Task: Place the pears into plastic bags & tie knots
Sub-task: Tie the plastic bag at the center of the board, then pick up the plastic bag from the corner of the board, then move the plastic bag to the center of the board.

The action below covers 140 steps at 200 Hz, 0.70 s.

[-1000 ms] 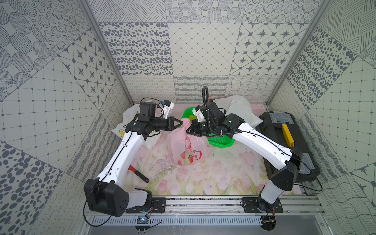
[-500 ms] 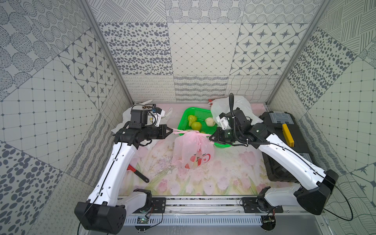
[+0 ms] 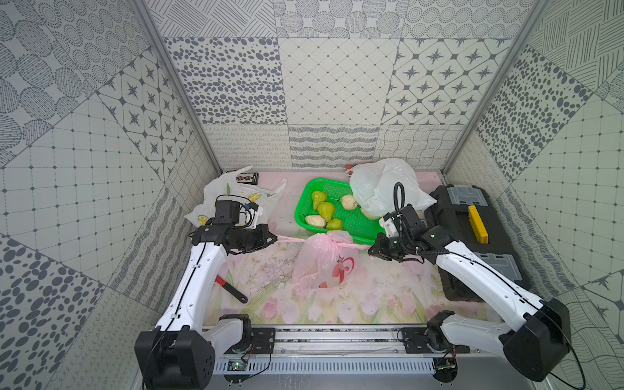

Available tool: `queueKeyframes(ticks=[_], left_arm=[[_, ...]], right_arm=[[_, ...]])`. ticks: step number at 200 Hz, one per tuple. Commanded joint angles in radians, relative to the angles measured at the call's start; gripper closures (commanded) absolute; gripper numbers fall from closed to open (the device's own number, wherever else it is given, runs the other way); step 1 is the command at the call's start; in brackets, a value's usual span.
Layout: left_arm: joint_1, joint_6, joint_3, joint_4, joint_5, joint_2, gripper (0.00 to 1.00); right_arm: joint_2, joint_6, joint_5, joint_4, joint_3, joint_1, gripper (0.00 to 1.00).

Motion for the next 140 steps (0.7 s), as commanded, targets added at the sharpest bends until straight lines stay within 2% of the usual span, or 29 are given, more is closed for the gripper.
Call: queueKeyframes(ticks=[1, 25, 32, 39, 46, 59, 82, 96, 111, 140], left_arm=[[0.024, 0.008, 0.018, 0.027, -0.234, 0.004, 1.00], [0.023, 0.031, 0.058, -0.024, -0.221, 0.012, 1.00], [0.024, 0.038, 0.090, -0.056, -0.205, 0.013, 0.99], [0.024, 0.049, 0.133, -0.098, -0.193, 0.012, 0.88], [0.024, 0.063, 0.178, -0.136, -0.188, 0.008, 0.77], [0.024, 0.055, 0.254, -0.176, -0.218, 0.000, 0.64], [0.025, 0.035, 0.322, -0.185, -0.315, 0.015, 0.48], [0.026, 0.033, 0.324, -0.166, -0.413, 0.049, 0.41], [0.037, 0.025, 0.317, -0.123, -0.494, 0.109, 0.39], [0.053, -0.006, 0.312, 0.005, -0.496, 0.263, 0.34]], right_arm=[[0.008, -0.013, 0.127, -0.094, -0.012, -0.040, 1.00], [0.016, -0.062, 0.156, -0.146, 0.082, 0.000, 1.00], [0.020, -0.092, 0.180, -0.170, 0.139, 0.041, 0.84], [0.031, -0.124, 0.208, -0.205, 0.201, 0.089, 0.65], [0.056, -0.155, 0.239, -0.256, 0.274, 0.134, 0.53], [0.120, -0.205, 0.305, -0.365, 0.398, 0.209, 0.39], [0.246, -0.287, 0.416, -0.453, 0.551, 0.344, 0.20], [0.334, -0.336, 0.448, -0.442, 0.616, 0.409, 0.14], [0.418, -0.373, 0.450, -0.402, 0.663, 0.441, 0.11], [0.543, -0.438, 0.396, -0.327, 0.760, 0.464, 0.10]])
